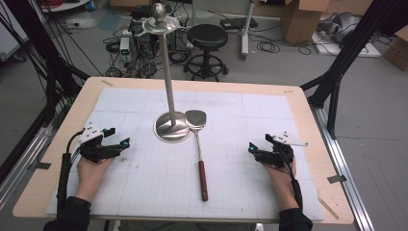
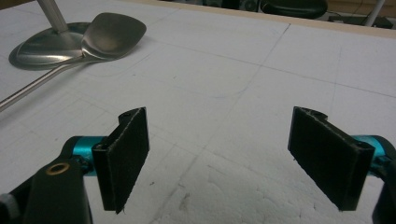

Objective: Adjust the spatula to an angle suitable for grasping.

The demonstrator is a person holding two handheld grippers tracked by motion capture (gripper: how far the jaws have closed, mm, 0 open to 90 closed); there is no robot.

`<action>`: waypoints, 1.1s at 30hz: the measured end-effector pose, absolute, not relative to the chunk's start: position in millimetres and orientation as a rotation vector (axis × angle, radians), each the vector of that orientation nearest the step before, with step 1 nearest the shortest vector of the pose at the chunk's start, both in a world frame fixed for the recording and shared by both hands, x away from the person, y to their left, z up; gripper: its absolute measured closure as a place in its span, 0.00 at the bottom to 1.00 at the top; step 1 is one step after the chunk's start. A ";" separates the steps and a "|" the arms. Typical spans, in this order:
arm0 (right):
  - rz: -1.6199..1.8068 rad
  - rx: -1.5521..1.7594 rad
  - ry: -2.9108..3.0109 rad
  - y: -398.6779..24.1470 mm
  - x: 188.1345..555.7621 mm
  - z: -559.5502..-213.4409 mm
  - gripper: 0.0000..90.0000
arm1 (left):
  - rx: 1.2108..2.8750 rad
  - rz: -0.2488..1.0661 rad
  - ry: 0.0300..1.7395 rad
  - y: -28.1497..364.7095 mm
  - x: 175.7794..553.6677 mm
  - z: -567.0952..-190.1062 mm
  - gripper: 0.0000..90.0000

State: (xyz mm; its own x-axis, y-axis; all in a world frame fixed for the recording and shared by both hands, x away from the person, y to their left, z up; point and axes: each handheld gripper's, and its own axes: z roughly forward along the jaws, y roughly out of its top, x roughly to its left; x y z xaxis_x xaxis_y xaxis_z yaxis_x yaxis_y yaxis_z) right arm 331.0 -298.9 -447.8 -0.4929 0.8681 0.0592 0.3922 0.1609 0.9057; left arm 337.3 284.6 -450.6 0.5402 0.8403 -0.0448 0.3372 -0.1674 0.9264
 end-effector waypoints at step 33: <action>1.500 0.872 2.053 -237.9 308.5 -419.1 0.68 | 1.753 0.611 0.980 283.9 337.2 -450.6 0.27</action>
State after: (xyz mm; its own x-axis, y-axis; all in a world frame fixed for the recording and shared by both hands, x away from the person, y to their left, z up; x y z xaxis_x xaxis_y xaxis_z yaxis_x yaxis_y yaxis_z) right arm 308.5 -237.9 -419.1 -0.6987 0.7154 0.0088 0.2259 0.2089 0.9515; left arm 337.2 283.9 -450.6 0.5448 0.8378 -0.0370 0.3349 -0.1768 0.9255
